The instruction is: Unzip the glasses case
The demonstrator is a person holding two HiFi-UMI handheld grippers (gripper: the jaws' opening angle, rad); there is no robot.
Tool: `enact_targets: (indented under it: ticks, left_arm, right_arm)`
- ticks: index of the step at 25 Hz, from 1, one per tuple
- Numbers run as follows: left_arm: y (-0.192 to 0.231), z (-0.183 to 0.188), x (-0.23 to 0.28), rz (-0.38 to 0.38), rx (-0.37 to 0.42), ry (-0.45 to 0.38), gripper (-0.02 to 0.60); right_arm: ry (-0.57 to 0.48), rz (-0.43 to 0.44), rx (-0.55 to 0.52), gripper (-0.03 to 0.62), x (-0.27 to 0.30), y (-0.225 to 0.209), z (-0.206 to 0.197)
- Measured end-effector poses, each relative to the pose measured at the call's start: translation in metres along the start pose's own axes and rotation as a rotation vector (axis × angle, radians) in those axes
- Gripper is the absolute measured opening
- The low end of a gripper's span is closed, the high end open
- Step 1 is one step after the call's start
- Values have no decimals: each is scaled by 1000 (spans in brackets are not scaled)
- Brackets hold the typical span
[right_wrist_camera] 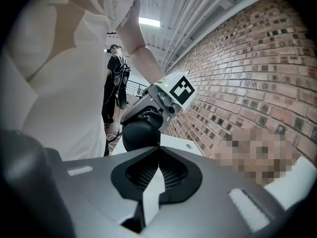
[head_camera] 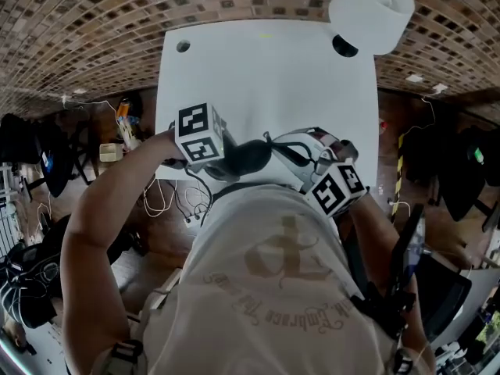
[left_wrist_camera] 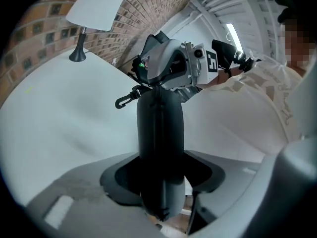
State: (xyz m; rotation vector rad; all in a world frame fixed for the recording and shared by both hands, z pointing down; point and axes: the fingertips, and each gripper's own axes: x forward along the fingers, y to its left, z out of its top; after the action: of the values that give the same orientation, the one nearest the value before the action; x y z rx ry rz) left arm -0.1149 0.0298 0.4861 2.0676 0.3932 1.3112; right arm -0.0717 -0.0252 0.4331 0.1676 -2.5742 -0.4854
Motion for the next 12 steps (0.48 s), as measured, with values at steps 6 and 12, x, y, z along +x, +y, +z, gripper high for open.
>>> enact_targets:
  ticks: [6,12]
  left_arm:
    - [5,-9,5,26,20,102,250]
    - [10,-17,6,48,46,201,249]
  right_arm:
    - [36,31,-91,9,7,6,0]
    - [62,53,-161,9,16,9,1]
